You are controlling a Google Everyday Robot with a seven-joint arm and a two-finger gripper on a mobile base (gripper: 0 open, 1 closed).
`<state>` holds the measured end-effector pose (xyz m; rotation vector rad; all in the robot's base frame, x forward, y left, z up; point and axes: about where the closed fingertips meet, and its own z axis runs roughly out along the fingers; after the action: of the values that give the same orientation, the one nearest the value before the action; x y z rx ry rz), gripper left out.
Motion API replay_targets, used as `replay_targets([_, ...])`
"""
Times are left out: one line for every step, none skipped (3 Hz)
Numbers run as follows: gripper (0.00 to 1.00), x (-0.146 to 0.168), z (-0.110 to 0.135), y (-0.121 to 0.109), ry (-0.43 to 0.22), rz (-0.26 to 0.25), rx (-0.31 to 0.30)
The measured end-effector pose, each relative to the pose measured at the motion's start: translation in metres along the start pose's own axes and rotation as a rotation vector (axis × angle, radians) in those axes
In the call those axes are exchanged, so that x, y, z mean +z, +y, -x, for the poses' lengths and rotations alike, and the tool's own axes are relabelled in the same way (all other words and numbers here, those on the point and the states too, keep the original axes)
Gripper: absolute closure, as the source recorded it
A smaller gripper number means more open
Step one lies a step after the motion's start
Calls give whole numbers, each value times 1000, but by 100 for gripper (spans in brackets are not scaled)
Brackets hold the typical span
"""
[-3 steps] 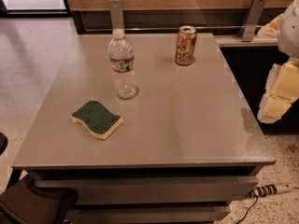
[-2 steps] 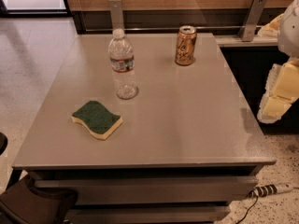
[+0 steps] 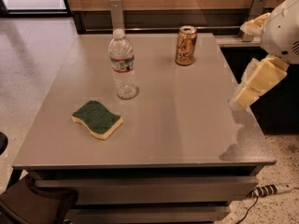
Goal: Pick water bottle
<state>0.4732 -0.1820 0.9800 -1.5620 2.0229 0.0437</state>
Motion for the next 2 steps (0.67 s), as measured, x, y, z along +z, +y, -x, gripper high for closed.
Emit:
replay_targets([0, 29, 35, -20, -298, -8, 47])
replay_targets([0, 48, 74, -28, -551, 44, 113])
